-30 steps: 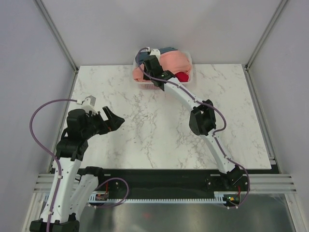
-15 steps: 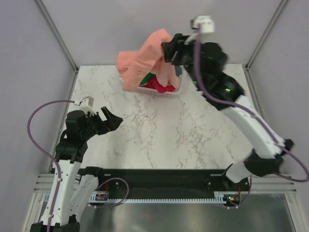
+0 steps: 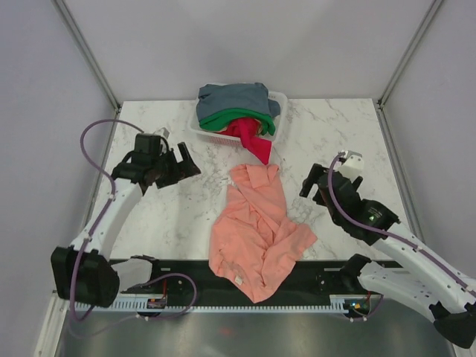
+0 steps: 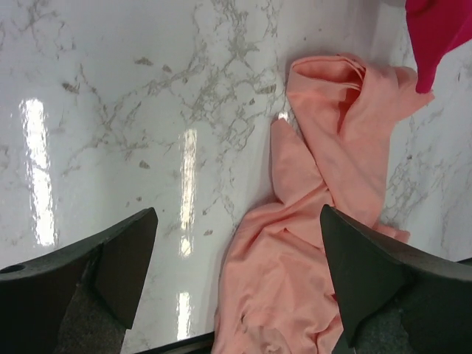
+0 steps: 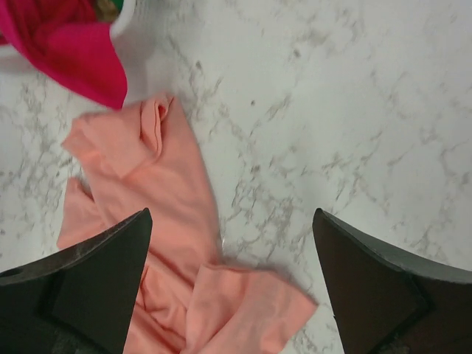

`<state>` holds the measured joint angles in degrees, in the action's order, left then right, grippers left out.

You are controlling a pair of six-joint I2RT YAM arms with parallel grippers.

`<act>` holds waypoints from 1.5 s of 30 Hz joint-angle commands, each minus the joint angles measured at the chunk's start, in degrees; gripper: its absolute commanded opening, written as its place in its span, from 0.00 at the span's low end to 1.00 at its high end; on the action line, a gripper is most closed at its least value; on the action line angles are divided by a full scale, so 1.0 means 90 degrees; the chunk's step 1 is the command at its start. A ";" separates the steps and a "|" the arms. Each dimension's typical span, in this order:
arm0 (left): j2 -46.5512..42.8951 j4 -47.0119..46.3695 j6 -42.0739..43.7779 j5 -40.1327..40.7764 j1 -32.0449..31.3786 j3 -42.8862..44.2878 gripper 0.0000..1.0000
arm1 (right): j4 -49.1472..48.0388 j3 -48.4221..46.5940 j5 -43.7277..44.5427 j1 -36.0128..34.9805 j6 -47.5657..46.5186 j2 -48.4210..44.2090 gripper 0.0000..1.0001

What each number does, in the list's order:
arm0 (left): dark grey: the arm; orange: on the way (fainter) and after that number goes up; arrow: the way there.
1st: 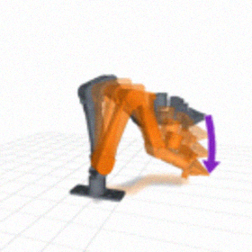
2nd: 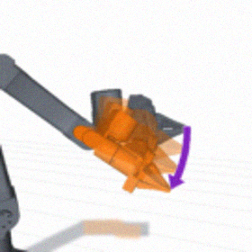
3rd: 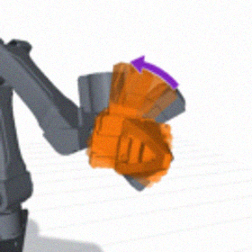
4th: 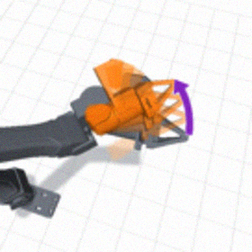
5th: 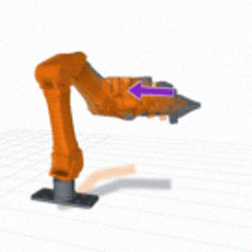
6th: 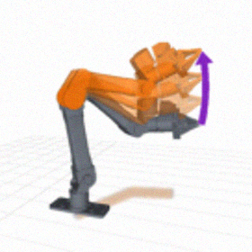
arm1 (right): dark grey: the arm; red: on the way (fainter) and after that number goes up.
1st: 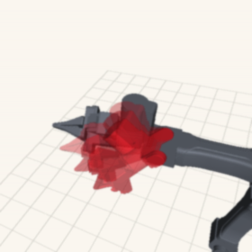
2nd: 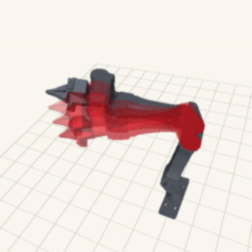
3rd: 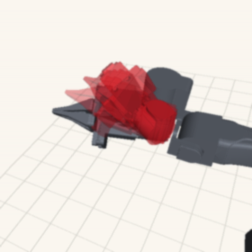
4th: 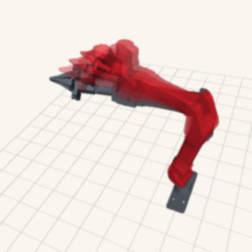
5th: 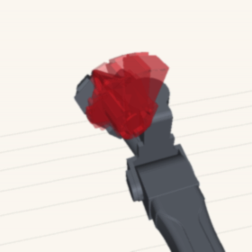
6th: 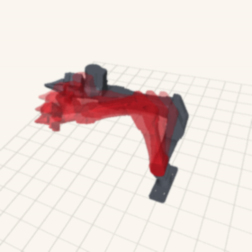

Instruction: Fold and stack the t-shirts

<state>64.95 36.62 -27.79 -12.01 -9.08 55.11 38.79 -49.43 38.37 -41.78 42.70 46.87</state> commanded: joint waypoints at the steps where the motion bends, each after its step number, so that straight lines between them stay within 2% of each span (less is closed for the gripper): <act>1: 0.1013 -0.0416 0.0139 0.0445 -0.0289 0.1050 1.00 | -0.0402 0.0324 -0.1397 -0.0055 0.0558 0.0238 0.98; 5: 0.2468 -0.0514 0.0090 0.0660 -0.0329 0.2194 1.00 | -0.0881 0.0843 -0.1636 -0.0474 0.0724 0.0856 0.98; 9: 0.3942 -0.0602 -0.0018 0.0972 -0.0329 0.3841 1.00 | -0.1516 0.1185 -0.1841 -0.0592 0.0628 0.1109 0.98; 12: 0.5027 -0.0525 -0.0086 0.1313 -0.0319 0.4674 1.00 | -0.1565 0.1137 -0.1968 -0.0612 0.0462 0.1217 0.98; 16: 0.6335 -0.0183 -0.0125 0.1725 -0.0300 0.6422 1.00 | -0.1527 0.1107 -0.2105 -0.0631 0.0227 0.1121 0.98; 17: 0.6802 0.0175 -0.0144 0.1793 -0.0300 0.6744 1.00 | -0.1449 0.1117 -0.2124 -0.0631 0.0198 0.1062 0.98; 18: 0.7068 0.0382 -0.0193 0.2055 -0.0300 0.7067 0.98 | -0.1409 0.1117 -0.2115 -0.0631 0.0197 0.1013 0.98; 20: 0.7391 0.0657 -0.0271 0.2222 -0.0251 0.7723 0.85 | -0.1273 0.1127 -0.2115 -0.0631 0.0158 0.0838 0.98; 21: 0.7499 0.0696 -0.0378 0.2339 -0.0222 0.7734 0.79 | -0.1224 0.1127 -0.2096 -0.0631 0.0149 0.0789 0.98; 22: 0.7529 0.0687 -0.0427 0.2369 -0.0183 0.7695 0.68 | -0.1185 0.1137 -0.2095 -0.0631 0.0148 0.0691 0.98; 24: 0.7414 0.0706 -0.0613 0.2370 -0.0056 0.7453 0.64 | -0.1058 0.1156 -0.2095 -0.0631 0.0148 0.0593 0.98; 27: 0.6984 0.0600 -0.0682 0.2651 0.0003 0.6771 0.68 | -0.0940 0.1224 -0.2095 -0.0641 0.0149 0.0398 0.98; 29: 0.6525 0.0258 -0.0420 0.2731 0.0003 0.6504 0.78 | -0.0902 0.1293 -0.2105 -0.0631 0.0158 0.0290 0.98; 34: 0.5968 0.0013 0.0362 0.3101 -0.0007 0.6406 0.84 | -0.0930 0.1381 -0.2154 -0.0631 0.0149 0.0377 0.98; 36: 0.5792 -0.0036 0.0509 0.3403 0.0023 0.6347 0.84 | -0.0989 0.1410 -0.2203 -0.0631 0.0158 0.0407 0.98; 37: 0.5772 -0.0016 0.0519 0.3453 0.0052 0.6328 0.80 | -0.1028 0.1439 -0.2212 -0.0631 0.0178 0.0417 0.98; 41: 0.5975 0.0013 0.0413 0.3337 0.0295 0.6133 0.76 | -0.1077 0.1508 -0.2261 -0.0641 0.0178 0.0388 0.98; 45: 0.6696 0.0032 0.0343 0.2314 0.0511 0.6365 0.72 | -0.0999 0.1586 -0.2281 -0.0631 0.0178 0.0281 0.98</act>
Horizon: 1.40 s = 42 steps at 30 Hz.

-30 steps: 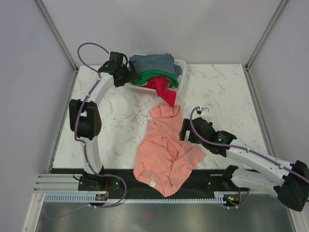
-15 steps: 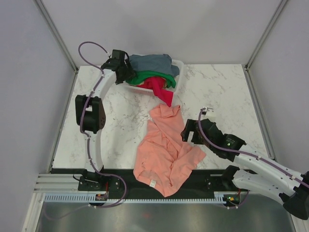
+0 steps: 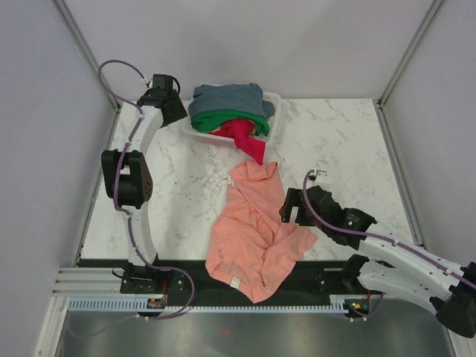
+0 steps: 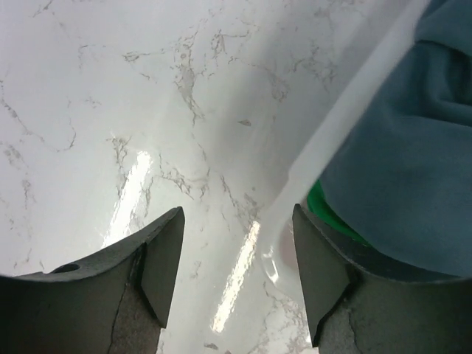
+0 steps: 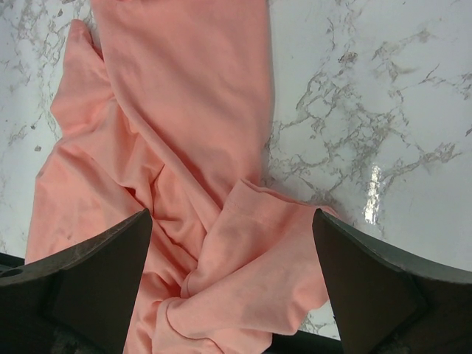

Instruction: Fold and stack the t-shirts

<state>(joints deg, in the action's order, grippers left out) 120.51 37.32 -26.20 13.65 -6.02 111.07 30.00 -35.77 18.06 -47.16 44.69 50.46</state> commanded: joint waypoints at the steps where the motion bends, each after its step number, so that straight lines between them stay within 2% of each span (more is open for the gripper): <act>1: 0.0681 -0.0036 0.0176 -0.0685 0.0171 0.0217 0.67 | -0.0003 0.0087 -0.0015 -0.0034 -0.0043 -0.0186 0.98; 4: 0.1120 -0.0074 0.0215 -0.1144 0.0161 0.0481 0.63 | 0.0163 0.0117 0.0033 -0.0034 -0.0024 -0.0352 0.98; 7: 0.1336 -0.0132 0.0322 -0.1418 0.0161 0.0687 0.63 | 0.0338 0.0195 0.0092 -0.0034 -0.0024 -0.0566 0.98; 9: 0.1259 -0.0133 0.0304 -0.1235 0.0161 0.0561 0.63 | 0.0417 0.0282 0.0151 -0.0034 -0.0004 -0.0693 0.98; 11: 0.0794 -0.0414 0.0177 -0.0991 0.0190 0.0200 0.63 | 0.0456 0.0312 0.0151 -0.0024 0.0015 -0.0743 0.98; 12: 0.0568 -0.0629 0.0167 -0.0835 0.0200 -0.0391 0.64 | 0.0466 0.0332 0.0132 -0.0034 0.0035 -0.0772 0.98; 15: -0.0321 -0.1499 0.0098 -0.0823 0.0259 -0.1380 0.66 | 0.0456 0.0361 0.0102 -0.0034 0.0054 -0.0801 0.98; 21: -0.0606 -0.1549 0.0128 -0.1018 0.0288 -0.1383 0.67 | 0.0563 0.0332 0.0083 -0.0034 0.0015 -0.0899 0.98; 26: -0.1143 -0.2096 0.0049 -0.1174 0.0279 -0.1979 0.68 | 0.0612 0.0410 0.0073 -0.0034 0.0045 -0.1075 0.98; 30: -0.0822 -0.1862 0.0108 -0.1719 0.0278 -0.1571 0.68 | 0.0612 0.0410 0.0093 -0.0044 0.0045 -0.1017 0.98; 39: -0.0422 -0.2096 0.0274 -0.2259 0.0093 -0.1580 0.68 | 0.0485 0.0546 0.0073 -0.0044 0.0015 -0.0968 0.98; 41: -0.0295 -0.2077 0.0293 -0.2356 0.0064 -0.1511 0.65 | 0.0456 0.0566 0.0073 -0.0034 -0.0004 -0.0939 0.98; 42: -0.0188 -0.2047 0.0293 -0.2492 0.0064 -0.1424 0.59 | 0.0446 0.0576 0.0073 -0.0024 -0.0024 -0.0909 0.98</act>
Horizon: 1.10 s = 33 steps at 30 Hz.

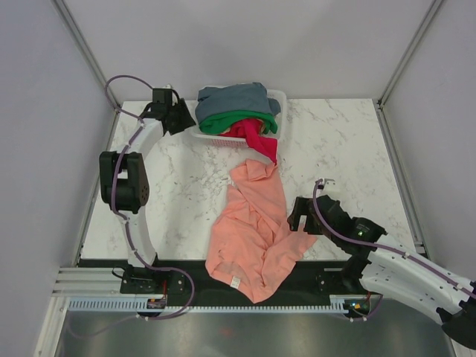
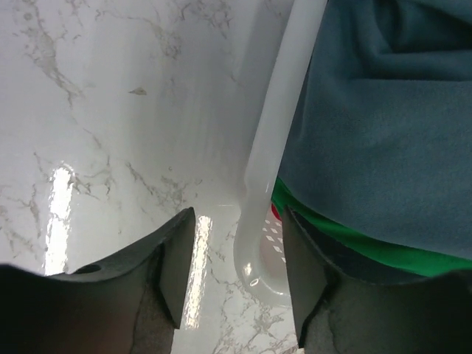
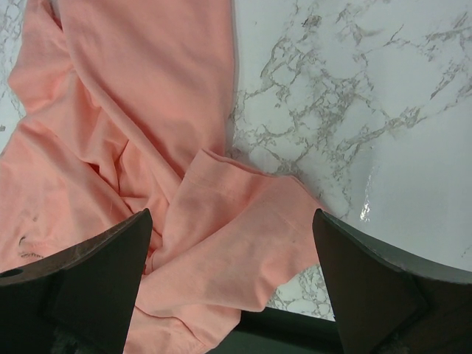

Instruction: Fold and stack the t-shirts

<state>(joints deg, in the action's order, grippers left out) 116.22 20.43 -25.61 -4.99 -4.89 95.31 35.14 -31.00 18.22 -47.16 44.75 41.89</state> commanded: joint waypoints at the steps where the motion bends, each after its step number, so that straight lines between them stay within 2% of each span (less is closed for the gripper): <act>1: 0.0367 -0.0131 0.0238 -0.0431 -0.0072 0.0396 0.56 | -0.0134 0.0056 0.0056 -0.0034 -0.0021 0.0053 0.98; 2: 0.0425 -0.0053 0.0267 -0.0422 -0.0082 0.0580 0.53 | -0.0144 0.0066 0.0056 -0.0034 -0.0041 0.0062 0.98; 5: 0.0806 0.0434 0.0442 -0.0228 -0.0073 0.1116 0.30 | -0.0173 0.0086 0.0036 -0.0034 -0.0041 0.0082 0.98; 6: 0.0904 0.0706 0.0501 -0.0159 -0.0072 0.1255 0.11 | -0.0183 0.0105 0.0036 -0.0034 -0.0050 0.0063 0.98; 7: 0.1030 0.0854 0.0540 -0.0023 -0.0063 0.1382 0.02 | -0.0193 0.0105 0.0036 -0.0034 -0.0051 0.0043 0.98; 10: 0.0984 0.1293 0.0531 0.0535 0.0112 0.1666 0.02 | -0.0212 0.0144 0.0017 -0.0034 -0.0060 -0.0015 0.98; 12: 0.0818 0.1363 0.0258 0.0545 0.0532 0.1540 0.02 | -0.0242 0.0173 -0.0022 -0.0034 -0.0070 -0.0093 0.98; 14: 0.0534 0.1373 -0.0074 0.0487 0.1244 0.1287 0.02 | -0.0271 0.0193 -0.0090 -0.0034 -0.0090 -0.0142 0.98; 18: 0.0367 0.1354 0.0022 0.0828 0.2006 0.1294 0.02 | -0.0320 0.0213 -0.0227 -0.0034 -0.0158 -0.0172 0.98; 22: 0.0660 0.1412 0.0491 0.0653 0.2689 0.1909 0.16 | -0.0369 0.0242 -0.0315 -0.0034 -0.0226 -0.0152 0.98; 23: 0.0670 0.1402 0.0530 0.0836 0.2769 0.2075 0.21 | -0.0388 0.0251 -0.0335 -0.0034 -0.0246 -0.0143 0.98; 24: 0.0661 0.1422 0.0540 0.1012 0.2837 0.2144 0.33 | -0.0398 0.0252 -0.0373 -0.0044 -0.0256 -0.0143 0.98; 26: 0.0641 0.1461 0.0589 0.1383 0.2925 0.2348 0.43 | -0.0437 0.0261 -0.0393 -0.0034 -0.0275 -0.0104 0.98; 29: 0.0602 0.1714 0.0463 0.1657 0.2926 0.2573 0.71 | -0.0476 0.0242 -0.0354 -0.0034 -0.0324 -0.0045 0.98; 30: 0.0573 0.1986 0.0356 0.1726 0.2916 0.2623 0.99 | -0.0495 0.0222 -0.0345 -0.0034 -0.0334 0.0023 0.98; 33: 0.0349 0.2144 -0.0016 0.1562 0.2906 0.2594 0.99 | -0.0505 0.0212 -0.0364 -0.0034 -0.0353 0.0101 0.98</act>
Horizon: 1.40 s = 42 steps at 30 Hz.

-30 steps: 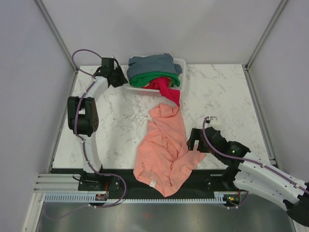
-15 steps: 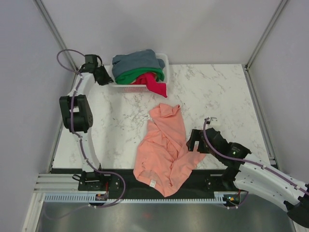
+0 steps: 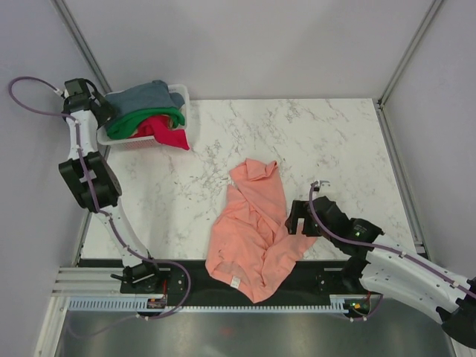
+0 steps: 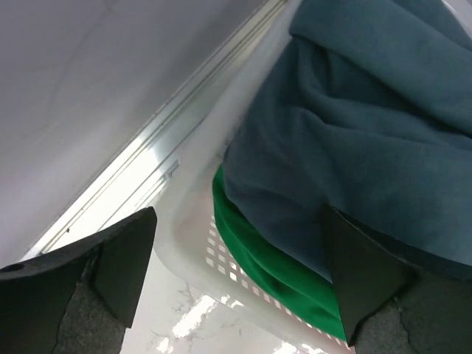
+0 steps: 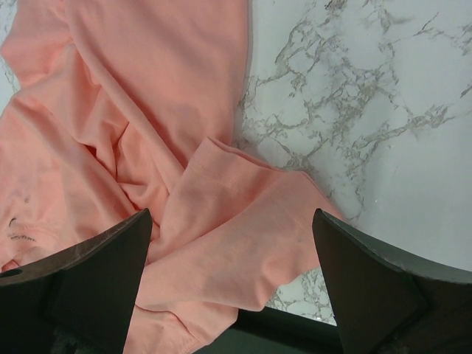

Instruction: Fold and stack the t-shirts

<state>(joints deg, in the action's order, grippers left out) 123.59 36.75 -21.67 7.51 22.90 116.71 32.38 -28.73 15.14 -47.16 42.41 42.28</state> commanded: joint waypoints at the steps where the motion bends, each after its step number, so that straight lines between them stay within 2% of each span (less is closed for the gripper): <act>1: -0.0654 0.0340 -0.0482 0.0152 -0.0287 0.0178 1.00 | -0.0199 -0.0040 -0.0051 -0.0044 -0.0093 0.0038 0.98; 3: -0.0909 0.0340 -0.0425 0.0317 -0.0473 0.0031 1.00 | -0.0190 -0.0011 -0.0070 -0.0034 -0.0074 -0.0040 0.98; 6: -0.1329 0.0330 -0.0142 0.0757 -0.1165 -0.0096 0.99 | -0.0151 0.0018 -0.0080 -0.0034 -0.0016 -0.0176 0.98; 9: -0.1428 0.0311 0.0229 0.1020 -0.2315 -0.0096 0.98 | -0.0160 -0.0030 -0.0197 -0.0034 0.0102 -0.0148 0.98; 11: -0.1360 0.0262 0.0308 0.0809 -0.2736 -0.0057 0.98 | -0.0160 -0.0089 -0.0324 -0.0034 0.0180 -0.0002 0.98; 16: -0.0423 0.0272 0.0513 0.0553 -0.3470 0.0294 0.98 | 0.0112 -0.0304 -0.0539 -0.0141 0.0365 0.0068 0.96; 19: 0.0268 0.0262 0.0746 -0.0158 -0.3647 0.0519 0.96 | 0.0356 -0.0314 -0.0471 -0.0180 0.0512 -0.0215 0.97; 22: 0.0758 0.0252 0.1088 -0.0384 -0.3890 0.0724 0.96 | 0.0503 -0.0245 -0.0403 -0.0180 0.0687 -0.0489 0.98; 25: 0.1081 0.0301 0.1294 -0.0521 -0.3902 0.0773 0.96 | 0.0514 -0.0157 -0.0412 -0.0180 0.0805 -0.0557 0.98; 28: 0.1112 0.0447 0.1411 -0.0288 -0.3824 0.0501 0.96 | 0.0494 -0.0148 -0.0403 -0.0190 0.0902 -0.0479 0.98; 31: 0.0781 0.0623 0.0985 0.0745 -0.3532 -0.0122 0.95 | 0.0416 -0.0177 -0.0315 -0.0190 0.0990 -0.0353 0.98; 34: -0.0009 0.0672 0.0118 0.0836 -0.2870 -0.0953 0.94 | 0.0474 -0.0352 -0.0052 -0.0200 0.1049 -0.0070 0.98; 36: -0.0664 0.0614 -0.0276 0.0349 -0.2604 -0.1744 0.94 | 0.0649 -0.0450 0.0357 -0.0200 0.1263 0.0223 0.98; 39: -0.1531 0.0614 -0.0394 0.0182 -0.2583 -0.2477 0.95 | 0.0554 -0.0324 0.0622 -0.0200 0.1605 0.0672 0.98; 42: -0.2285 0.0507 -0.0541 0.0016 -0.2816 -0.3278 0.98 | 0.0232 0.0018 0.0458 -0.0258 0.1908 0.1141 0.97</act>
<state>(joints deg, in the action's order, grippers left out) 112.25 40.69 -20.38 6.81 -0.86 91.18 36.75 -30.22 17.28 -48.71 54.96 49.82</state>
